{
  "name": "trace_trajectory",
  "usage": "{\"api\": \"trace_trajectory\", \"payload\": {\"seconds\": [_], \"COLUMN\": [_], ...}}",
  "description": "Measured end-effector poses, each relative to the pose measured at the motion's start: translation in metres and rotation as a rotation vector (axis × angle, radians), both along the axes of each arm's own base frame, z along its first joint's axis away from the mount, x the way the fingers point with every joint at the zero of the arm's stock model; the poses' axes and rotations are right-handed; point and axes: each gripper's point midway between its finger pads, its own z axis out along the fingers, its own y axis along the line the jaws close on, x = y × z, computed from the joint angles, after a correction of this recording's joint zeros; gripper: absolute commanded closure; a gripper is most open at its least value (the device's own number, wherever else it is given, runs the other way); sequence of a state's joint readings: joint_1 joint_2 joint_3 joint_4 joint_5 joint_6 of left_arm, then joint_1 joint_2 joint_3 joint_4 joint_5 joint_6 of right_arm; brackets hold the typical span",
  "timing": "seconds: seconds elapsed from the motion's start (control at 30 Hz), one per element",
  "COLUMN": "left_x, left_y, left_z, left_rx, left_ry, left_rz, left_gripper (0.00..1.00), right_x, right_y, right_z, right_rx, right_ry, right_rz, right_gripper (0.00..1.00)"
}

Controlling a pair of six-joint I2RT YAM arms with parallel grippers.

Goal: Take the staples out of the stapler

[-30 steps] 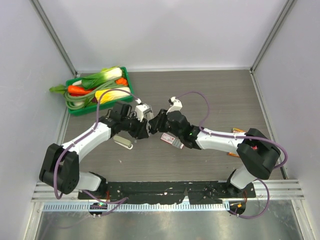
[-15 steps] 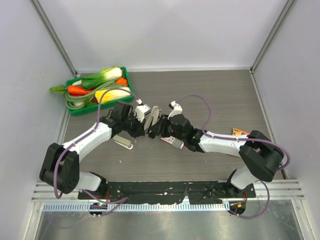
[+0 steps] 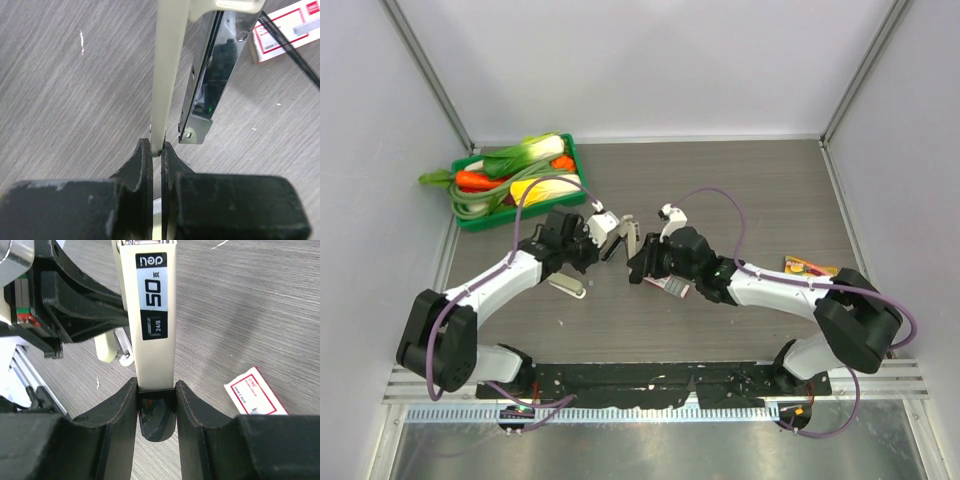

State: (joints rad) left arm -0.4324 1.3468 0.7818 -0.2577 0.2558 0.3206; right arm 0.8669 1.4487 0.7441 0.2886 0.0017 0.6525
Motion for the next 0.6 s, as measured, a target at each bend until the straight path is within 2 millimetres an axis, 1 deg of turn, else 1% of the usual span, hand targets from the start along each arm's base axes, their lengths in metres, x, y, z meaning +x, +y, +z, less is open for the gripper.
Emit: {"api": "trace_trajectory", "payload": {"seconds": [0.2,0.4,0.6], "left_x": [0.01,0.021,0.023], "left_y": [0.009,0.007,0.006], "left_z": [-0.004,-0.004,-0.014], "left_rx": [0.081,0.166,0.276], "left_ry": [-0.086,-0.219,-0.35], "left_rz": [-0.018,-0.057,-0.091], "left_gripper": [1.0,1.0,1.0], "right_x": [-0.005,-0.013,-0.026], "right_y": [-0.014,-0.03,-0.045], "right_z": [-0.006,-0.003,-0.014], "right_rx": [-0.081,-0.15,-0.227], "right_ry": [-0.012,-0.036,-0.024], "right_rz": [0.07,0.106,0.138], "right_gripper": [0.99,0.99,0.99]}}
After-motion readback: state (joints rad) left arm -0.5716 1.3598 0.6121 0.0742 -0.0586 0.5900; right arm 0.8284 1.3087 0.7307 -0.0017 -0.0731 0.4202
